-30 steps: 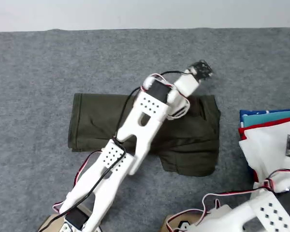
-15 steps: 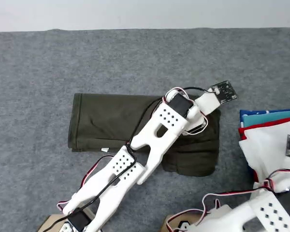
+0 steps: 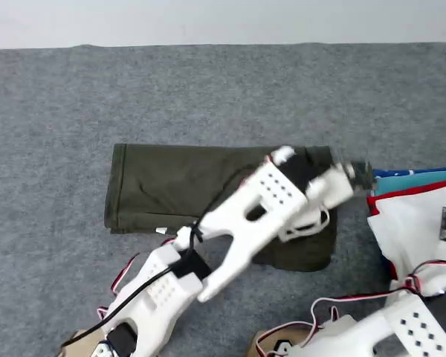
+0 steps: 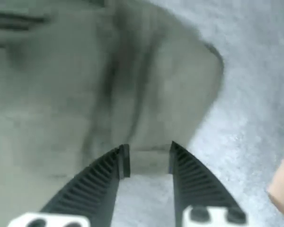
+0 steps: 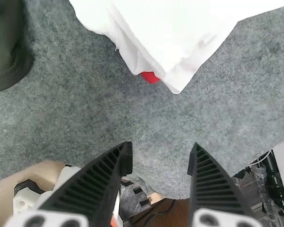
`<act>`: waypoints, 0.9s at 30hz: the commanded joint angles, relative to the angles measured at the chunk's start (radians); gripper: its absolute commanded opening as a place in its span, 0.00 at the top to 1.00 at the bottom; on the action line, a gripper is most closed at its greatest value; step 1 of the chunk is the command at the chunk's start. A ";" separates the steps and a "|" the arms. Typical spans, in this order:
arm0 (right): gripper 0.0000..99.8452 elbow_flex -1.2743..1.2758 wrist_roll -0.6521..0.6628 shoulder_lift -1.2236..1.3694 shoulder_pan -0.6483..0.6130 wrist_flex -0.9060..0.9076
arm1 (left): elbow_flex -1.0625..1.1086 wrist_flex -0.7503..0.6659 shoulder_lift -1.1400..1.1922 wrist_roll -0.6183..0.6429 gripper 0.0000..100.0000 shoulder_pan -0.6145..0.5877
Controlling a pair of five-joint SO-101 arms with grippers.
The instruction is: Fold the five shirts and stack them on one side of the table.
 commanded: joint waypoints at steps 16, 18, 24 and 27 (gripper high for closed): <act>0.80 0.031 0.009 -0.015 0.008 -0.025 | 0.143 -0.147 0.052 -0.137 0.81 0.011; 0.80 0.031 0.009 -0.015 0.008 -0.025 | 0.120 -0.146 0.089 -0.138 0.81 0.008; 0.80 0.031 0.009 -0.015 0.008 -0.025 | 0.008 -0.097 0.157 -0.138 0.94 0.008; 0.80 0.031 0.009 -0.015 0.008 -0.025 | -0.051 -0.060 0.172 -0.138 1.00 0.008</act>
